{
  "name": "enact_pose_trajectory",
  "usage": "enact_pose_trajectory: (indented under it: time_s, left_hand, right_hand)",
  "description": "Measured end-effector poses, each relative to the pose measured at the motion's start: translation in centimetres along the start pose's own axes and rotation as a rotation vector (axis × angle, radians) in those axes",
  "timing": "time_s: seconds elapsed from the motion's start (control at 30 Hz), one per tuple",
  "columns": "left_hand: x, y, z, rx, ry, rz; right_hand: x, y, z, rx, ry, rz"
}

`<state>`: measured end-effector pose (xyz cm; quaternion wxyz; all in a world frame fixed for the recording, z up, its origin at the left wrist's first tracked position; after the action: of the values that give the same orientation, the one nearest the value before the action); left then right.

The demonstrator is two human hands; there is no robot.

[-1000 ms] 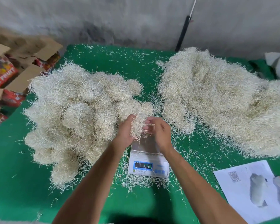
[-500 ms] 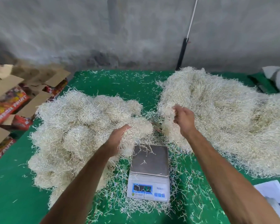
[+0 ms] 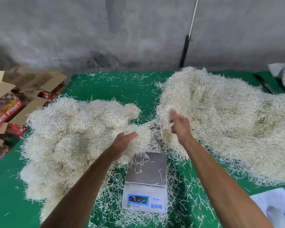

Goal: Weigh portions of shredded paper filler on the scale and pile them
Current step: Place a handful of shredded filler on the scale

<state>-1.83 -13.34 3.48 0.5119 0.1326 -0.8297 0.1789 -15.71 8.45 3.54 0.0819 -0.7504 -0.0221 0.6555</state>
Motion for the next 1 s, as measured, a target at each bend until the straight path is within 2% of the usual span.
enact_pose_trajectory:
  time_s: [0.1, 0.13, 0.17, 0.2, 0.3, 0.33, 0.37, 0.43, 0.53, 0.6, 0.67, 0.73, 0.77, 0.83, 0.97, 1.0]
  left_hand:
    - [0.2, 1.7, -0.1, -0.006, -0.009, 0.06]
    - [0.3, 2.2, -0.1, 0.005, -0.011, 0.09]
    - [0.2, 2.4, 0.1, 0.026, -0.004, 0.116]
    - [0.2, 2.5, 0.2, 0.052, -0.003, 0.118]
    - [0.2, 2.1, 0.4, 0.08, -0.014, 0.058]
    - [0.1, 1.9, 0.3, 0.085, -0.011, 0.064]
    - [-0.1, 1.6, 0.3, 0.09, -0.011, 0.073]
    - [-0.4, 1.3, 0.2, 0.098, -0.029, 0.076]
    - [-0.5, 1.9, 0.2, 0.089, -0.039, 0.06]
    - [-0.4, 2.7, 0.4, 0.083, -0.048, 0.061]
    - [-0.4, 3.5, 0.5, 0.062, -0.05, 0.073]
    - [-0.5, 3.7, 0.9, 0.056, -0.041, 0.114]
    - [-0.4, 3.6, 1.1, 0.052, -0.033, 0.131]
    - [-0.4, 2.9, 1.4, 0.039, -0.014, 0.151]
    - [-0.5, 1.4, 1.2, 0.098, 0.008, 0.159]
    - [-0.6, 1.2, 1.1, 0.12, -0.007, 0.135]
  right_hand:
    - [1.1, 1.0, -2.6, -0.527, 0.024, -0.299]
    - [1.2, 1.0, -2.6, -0.613, 0.036, -0.3]
    - [1.1, 0.8, -2.1, -0.6, 0.039, -0.258]
    - [0.9, 0.3, -1.2, -0.502, 0.051, -0.189]
    - [0.5, -2.0, 2.0, 0.022, 0.241, 0.161]
    - [0.7, -2.8, 2.8, 0.151, 0.298, 0.251]
    - [1.0, -3.5, 3.3, 0.226, 0.324, 0.296]
    - [1.9, -3.9, 3.4, 0.221, 0.292, 0.244]
    - [3.4, -2.6, 1.2, -0.023, 0.195, -0.105]
    - [3.7, -1.1, -0.8, -0.264, 0.123, -0.294]
    - [3.7, 0.2, -2.1, -0.54, 0.078, -0.34]
    - [3.4, 0.4, -2.0, -0.657, 0.005, -0.342]
    - [3.2, 0.1, -1.4, -0.643, -0.028, -0.302]
    - [2.3, -1.2, 0.5, -0.505, -0.047, -0.201]
    - [1.4, -5.1, 5.2, 0.093, 0.13, 0.075]
    - [1.4, -5.6, 5.9, 0.176, 0.163, 0.14]
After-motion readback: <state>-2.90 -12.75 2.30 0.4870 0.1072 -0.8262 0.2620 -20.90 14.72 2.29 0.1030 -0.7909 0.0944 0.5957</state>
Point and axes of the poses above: each hand's wrist, its own z-axis towards the middle knuckle, its own y-axis out of the palm, x = y × z, the point moved 1 cm from there along z, towards the middle knuckle, and after that the axes turned 13 degrees about x, right-handed, at the moved point
